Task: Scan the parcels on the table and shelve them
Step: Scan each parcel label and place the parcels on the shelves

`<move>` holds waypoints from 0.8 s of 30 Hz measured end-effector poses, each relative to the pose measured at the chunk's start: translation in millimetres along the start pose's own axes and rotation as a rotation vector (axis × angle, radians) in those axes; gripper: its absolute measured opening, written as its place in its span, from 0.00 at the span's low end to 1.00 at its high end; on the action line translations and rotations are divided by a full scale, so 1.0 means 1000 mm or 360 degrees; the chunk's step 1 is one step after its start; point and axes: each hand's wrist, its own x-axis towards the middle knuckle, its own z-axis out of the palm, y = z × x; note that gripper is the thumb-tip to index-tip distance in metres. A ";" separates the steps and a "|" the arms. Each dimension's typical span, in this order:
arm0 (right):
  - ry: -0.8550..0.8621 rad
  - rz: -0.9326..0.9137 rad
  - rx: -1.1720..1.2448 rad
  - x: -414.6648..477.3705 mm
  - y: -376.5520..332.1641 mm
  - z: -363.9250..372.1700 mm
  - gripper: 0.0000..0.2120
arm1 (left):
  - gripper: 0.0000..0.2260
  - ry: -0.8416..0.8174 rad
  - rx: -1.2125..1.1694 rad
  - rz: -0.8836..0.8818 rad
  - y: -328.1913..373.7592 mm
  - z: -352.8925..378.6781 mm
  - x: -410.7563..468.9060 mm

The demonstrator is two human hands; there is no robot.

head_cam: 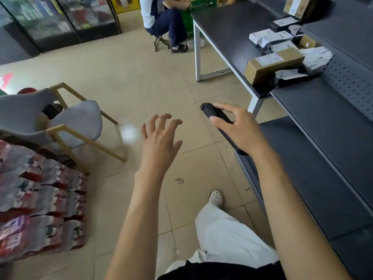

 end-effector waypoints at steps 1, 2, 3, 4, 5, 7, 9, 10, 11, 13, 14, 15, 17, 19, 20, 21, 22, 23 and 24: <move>-0.0016 -0.0014 0.0003 0.021 0.000 -0.001 0.21 | 0.24 0.0000 0.0011 -0.0012 -0.001 0.001 0.020; -0.0022 -0.0025 0.0006 0.044 0.000 -0.003 0.21 | 0.24 0.0009 0.0023 -0.0013 -0.001 0.002 0.043; -0.0023 -0.0032 0.0007 0.069 -0.001 -0.007 0.21 | 0.24 0.0018 0.0031 -0.0006 -0.001 0.002 0.068; -0.0017 -0.0038 0.0010 0.093 -0.003 -0.012 0.21 | 0.24 0.0026 0.0032 0.0003 0.001 0.002 0.094; -0.0005 -0.0050 0.0008 0.117 -0.004 -0.019 0.22 | 0.24 0.0032 0.0028 0.0016 0.002 0.003 0.121; 0.0024 -0.0083 -0.0006 0.163 -0.004 -0.035 0.22 | 0.24 0.0051 0.0026 0.0051 0.007 0.005 0.172; 0.0080 -0.0100 -0.0008 0.205 0.000 -0.049 0.21 | 0.24 0.0069 0.0034 0.0087 0.012 0.011 0.219; 0.0108 -0.0092 0.0000 0.223 0.003 -0.055 0.20 | 0.24 0.0070 0.0035 0.0105 0.014 0.016 0.238; 0.0131 -0.0077 0.0009 0.238 0.008 -0.059 0.20 | 0.24 0.0062 0.0035 0.0122 0.015 0.022 0.255; 0.0152 -0.0023 0.0027 0.265 0.023 -0.063 0.19 | 0.24 -0.0001 0.0027 0.0137 0.017 0.038 0.284; 0.0151 0.0015 0.0039 0.276 0.032 -0.064 0.19 | 0.24 -0.0041 0.0012 0.0142 0.017 0.048 0.298; 0.0151 0.0047 0.0048 0.288 0.041 -0.065 0.19 | 0.25 -0.0074 -0.0007 0.0158 0.019 0.057 0.314; 0.0161 0.0109 0.0031 0.313 0.060 -0.065 0.19 | 0.25 -0.0124 -0.0025 0.0222 0.022 0.074 0.350; 0.0170 0.0180 -0.0019 0.342 0.080 -0.064 0.20 | 0.25 -0.0163 -0.0033 0.0297 0.025 0.092 0.388; 0.0165 0.0220 -0.0035 0.357 0.088 -0.064 0.20 | 0.25 -0.0186 -0.0042 0.0328 0.026 0.101 0.408; 0.0167 0.0257 -0.0035 0.373 0.097 -0.064 0.21 | 0.25 -0.0211 -0.0055 0.0354 0.027 0.110 0.427; 0.0183 0.0293 -0.0026 0.391 0.105 -0.064 0.21 | 0.24 -0.0242 -0.0065 0.0381 0.027 0.120 0.449; 0.0211 0.0324 -0.0031 0.410 0.111 -0.065 0.21 | 0.24 -0.0277 -0.0075 0.0414 0.027 0.130 0.472; 0.0246 0.0354 -0.0043 0.430 0.115 -0.065 0.21 | 0.24 -0.0312 -0.0085 0.0451 0.027 0.140 0.496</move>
